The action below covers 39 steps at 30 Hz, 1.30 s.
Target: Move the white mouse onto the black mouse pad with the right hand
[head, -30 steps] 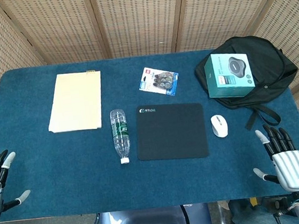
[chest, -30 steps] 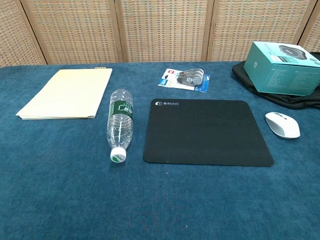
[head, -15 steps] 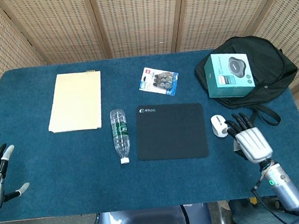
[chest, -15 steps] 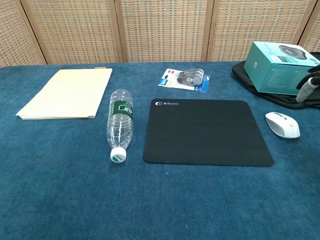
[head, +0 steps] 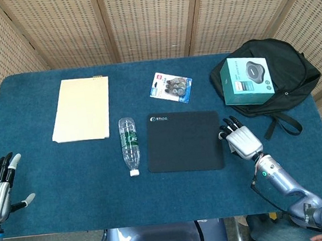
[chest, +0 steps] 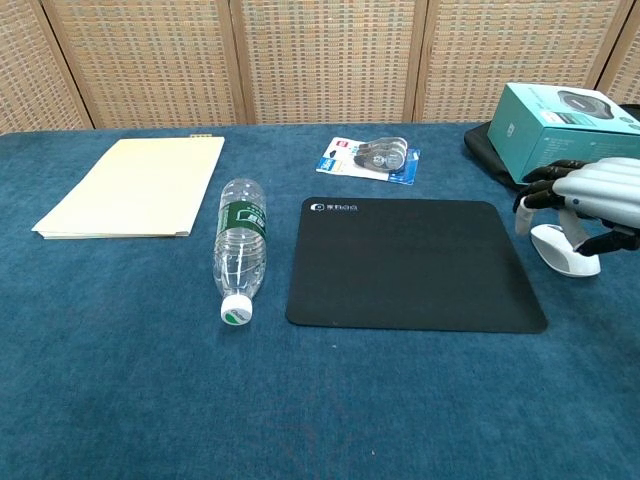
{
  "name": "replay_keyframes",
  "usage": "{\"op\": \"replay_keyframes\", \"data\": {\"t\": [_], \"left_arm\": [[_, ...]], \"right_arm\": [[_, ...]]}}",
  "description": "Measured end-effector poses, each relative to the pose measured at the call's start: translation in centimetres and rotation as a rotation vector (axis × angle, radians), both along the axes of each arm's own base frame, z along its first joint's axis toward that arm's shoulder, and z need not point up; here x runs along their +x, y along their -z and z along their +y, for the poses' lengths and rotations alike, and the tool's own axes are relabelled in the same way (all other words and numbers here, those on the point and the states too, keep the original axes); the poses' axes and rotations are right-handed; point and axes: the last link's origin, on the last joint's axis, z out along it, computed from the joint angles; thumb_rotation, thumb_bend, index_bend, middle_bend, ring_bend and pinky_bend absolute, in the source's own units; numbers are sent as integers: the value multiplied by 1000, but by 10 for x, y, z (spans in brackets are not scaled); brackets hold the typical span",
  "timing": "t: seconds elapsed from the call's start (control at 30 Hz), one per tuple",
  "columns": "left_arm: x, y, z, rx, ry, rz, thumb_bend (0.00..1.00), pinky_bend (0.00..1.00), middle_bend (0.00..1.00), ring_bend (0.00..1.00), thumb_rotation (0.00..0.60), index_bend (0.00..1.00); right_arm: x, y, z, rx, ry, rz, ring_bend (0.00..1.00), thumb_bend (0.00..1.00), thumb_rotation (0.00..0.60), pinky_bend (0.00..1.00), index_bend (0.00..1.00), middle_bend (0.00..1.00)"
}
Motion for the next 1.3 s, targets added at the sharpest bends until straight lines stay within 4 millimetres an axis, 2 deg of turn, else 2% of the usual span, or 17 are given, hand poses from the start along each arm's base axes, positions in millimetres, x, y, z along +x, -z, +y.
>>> {"op": "replay_keyframes", "data": {"t": [0.33,0.67,0.97,1.3], "left_arm": [[1,0,-2,-3,3,-1,0,0,0,0,600,0],[0,-2,-3,2,1,-6,0,0,0,0,600,0],[1,-2,-3,2,2,-2,0,0,0,0,600,0],[4,8,-5,-36,30,59,0,0,0,0,600,0]], "right_arm": [[2,18,-10,-5,-23,63,7,1000,600,0,339,216],[-16,18,-25,-64,-14,228,7,1000,600,0,339,216],[-32,3,-31,-105,53,303,11,1000,600,0,347,224],[-49,-29,-25,-152,159,350,36,1000,600,0,370,243]]}}
